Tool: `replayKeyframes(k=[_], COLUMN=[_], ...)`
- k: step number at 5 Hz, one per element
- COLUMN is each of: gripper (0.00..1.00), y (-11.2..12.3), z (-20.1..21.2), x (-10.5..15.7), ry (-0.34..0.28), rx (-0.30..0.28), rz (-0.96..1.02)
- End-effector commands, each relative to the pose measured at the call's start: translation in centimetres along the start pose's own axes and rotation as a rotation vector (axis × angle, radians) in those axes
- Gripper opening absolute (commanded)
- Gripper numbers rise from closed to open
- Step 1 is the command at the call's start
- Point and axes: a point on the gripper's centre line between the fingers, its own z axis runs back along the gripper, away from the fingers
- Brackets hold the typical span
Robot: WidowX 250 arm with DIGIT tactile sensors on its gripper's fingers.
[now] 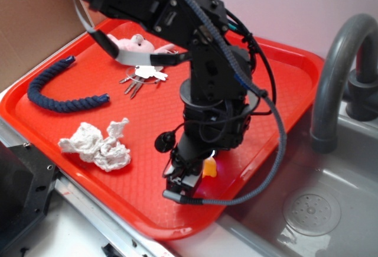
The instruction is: Grab the yellow duck.
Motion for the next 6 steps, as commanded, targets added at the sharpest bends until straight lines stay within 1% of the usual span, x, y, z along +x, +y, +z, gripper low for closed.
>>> replayKeyframes(k=[1, 2, 3, 4, 5, 6], gripper=[0.00, 0.00, 0.00, 0.00, 0.00, 0.00], y=[0.2, 1.2, 1.0, -0.2, -1.2, -1.4], z=[5.3, 9.8, 13.8, 18.2, 19.3, 19.3], x=[-2.8, -6.6, -11.4, -14.9, -16.1, -15.8], ry=[-0.159, -0.251, -0.376, -0.404, -0.383, -0.299], rx=[0.017, -0.015, -0.042, -0.035, 0.003, 0.036], rz=[0.264, 0.504, 0.739, 0.988, 1.243, 1.370])
